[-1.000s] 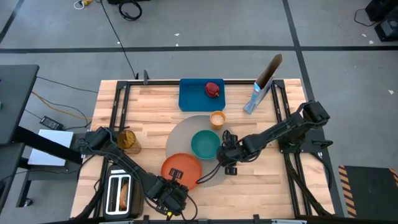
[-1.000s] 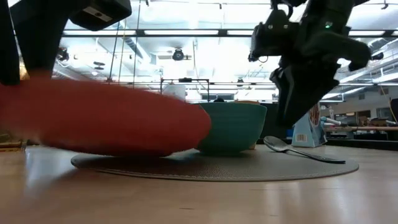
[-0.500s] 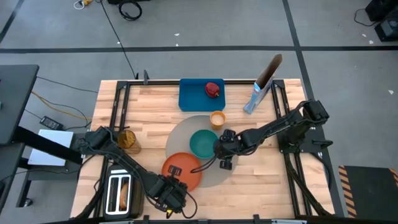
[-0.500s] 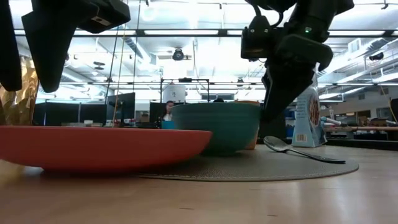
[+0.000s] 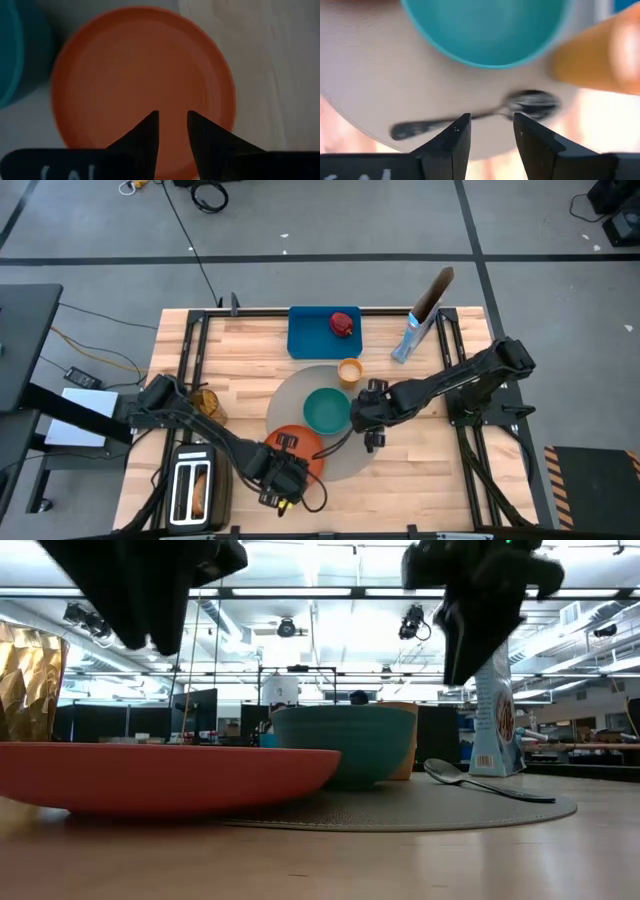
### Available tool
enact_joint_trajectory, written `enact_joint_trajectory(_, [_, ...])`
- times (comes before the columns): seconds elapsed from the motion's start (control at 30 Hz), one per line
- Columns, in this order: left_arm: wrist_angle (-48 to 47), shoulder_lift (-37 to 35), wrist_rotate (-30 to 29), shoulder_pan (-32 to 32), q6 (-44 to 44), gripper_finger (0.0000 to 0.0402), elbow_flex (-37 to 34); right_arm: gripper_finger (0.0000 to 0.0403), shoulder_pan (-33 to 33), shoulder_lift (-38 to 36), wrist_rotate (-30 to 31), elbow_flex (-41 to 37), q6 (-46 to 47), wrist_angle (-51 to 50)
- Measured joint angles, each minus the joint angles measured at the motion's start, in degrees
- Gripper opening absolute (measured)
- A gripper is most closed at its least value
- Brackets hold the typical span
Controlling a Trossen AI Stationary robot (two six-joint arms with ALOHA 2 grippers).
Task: Arrange a breakfast setting
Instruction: Put the red apple on the top left of the gray table mat
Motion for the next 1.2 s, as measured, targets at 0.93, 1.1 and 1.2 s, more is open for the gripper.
enact_joint_trajectory(0.93, [26.2,-40.8,-5.6,9.8,18.8,0.0109,-29.2,0.0191,-30.0,-4.6,-0.4,1.7,-33.7,37.5])
enact_joint_trajectory(1.1, [29.7,-46.3,-5.5,15.3,23.3,0.0109,-34.3,0.0267,-37.1,4.5,-2.2,11.7,-34.6,30.6])
enact_joint_trajectory(1.2, [31.2,-47.4,-5.3,18.6,25.2,0.0109,-36.2,0.0324,-41.0,10.2,-4.8,18.9,-32.6,19.4])
